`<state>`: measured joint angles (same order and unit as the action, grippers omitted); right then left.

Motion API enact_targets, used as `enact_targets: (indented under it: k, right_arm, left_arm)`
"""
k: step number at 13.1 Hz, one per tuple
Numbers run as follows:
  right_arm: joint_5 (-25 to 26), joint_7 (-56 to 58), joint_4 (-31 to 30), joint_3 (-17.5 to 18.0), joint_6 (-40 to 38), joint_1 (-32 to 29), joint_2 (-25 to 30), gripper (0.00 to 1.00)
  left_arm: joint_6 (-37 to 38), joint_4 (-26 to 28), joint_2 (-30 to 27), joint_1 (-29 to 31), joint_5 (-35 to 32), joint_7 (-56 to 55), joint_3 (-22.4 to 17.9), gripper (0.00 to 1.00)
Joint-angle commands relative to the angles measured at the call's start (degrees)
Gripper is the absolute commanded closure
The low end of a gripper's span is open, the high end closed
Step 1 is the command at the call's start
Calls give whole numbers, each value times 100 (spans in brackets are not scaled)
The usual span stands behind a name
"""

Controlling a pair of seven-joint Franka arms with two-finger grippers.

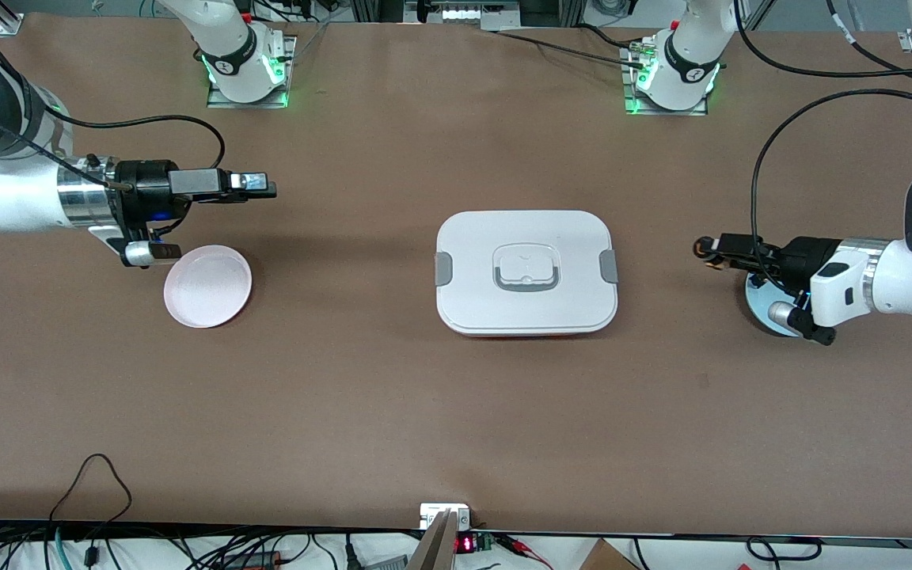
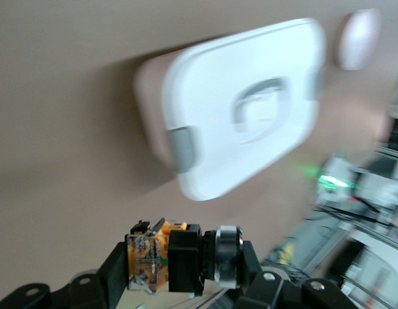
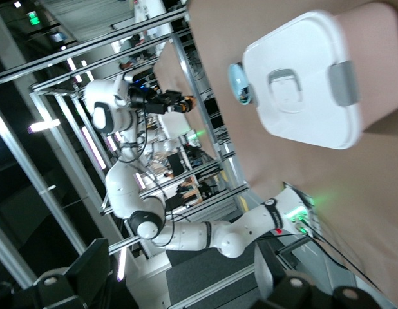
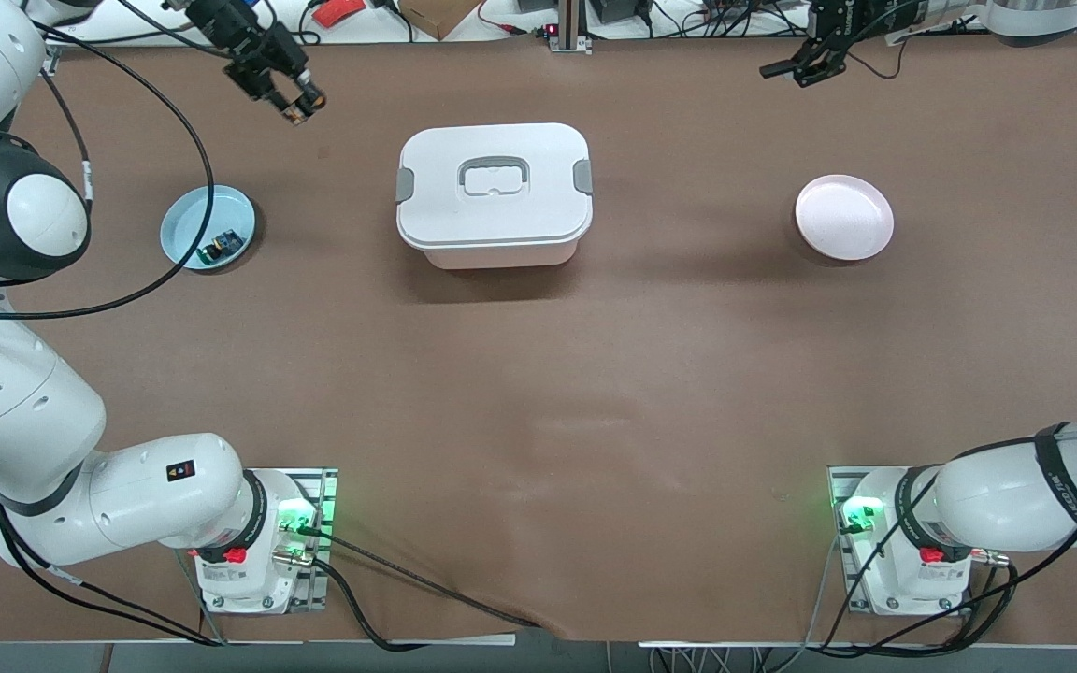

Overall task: Transfer orange switch to right arm and place
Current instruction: 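Carry the switch with the left gripper while the right gripper advances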

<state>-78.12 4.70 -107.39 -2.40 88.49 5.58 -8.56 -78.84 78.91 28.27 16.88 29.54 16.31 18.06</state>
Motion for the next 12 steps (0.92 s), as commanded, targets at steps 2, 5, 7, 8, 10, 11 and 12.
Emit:
enact_targets:
  k: [2, 5, 7, 8, 10, 11, 12]
  right_arm:
    - [-283, 400, -46, 213, -77, 13, -23, 0]
    - [-467, 802, -28, 232, -69, 65, -163, 0]
    - [-694, 1583, -10, 232, -86, 153, -382, 0]
    - [-783, 1795, -28, 232, -86, 188, -418, 0]
    - [-933, 1789, -46, 232, -25, 311, -445, 0]
    - [-950, 1771, -46, 232, -7, 381, -515, 0]
    - [-1012, 1719, -54, 232, -7, 426, -568, 0]
  left_arm:
    - [45, 71, 91, -140, 1428, 644, 161, 85]
    - [-35, 89, 91, -334, 2150, 846, 469, 84]
    - [-210, 98, 39, -334, 2328, 1302, 750, 84]
    - [-498, 107, 38, -334, 2328, 1670, 864, 84]
    - [-1401, 272, 73, -343, 2485, 2951, 1372, 85]
    - [-1797, 439, 39, -334, 2773, 3313, 1601, 85]
    - [-2297, 536, 56, -360, 2976, 3891, 1795, 86]
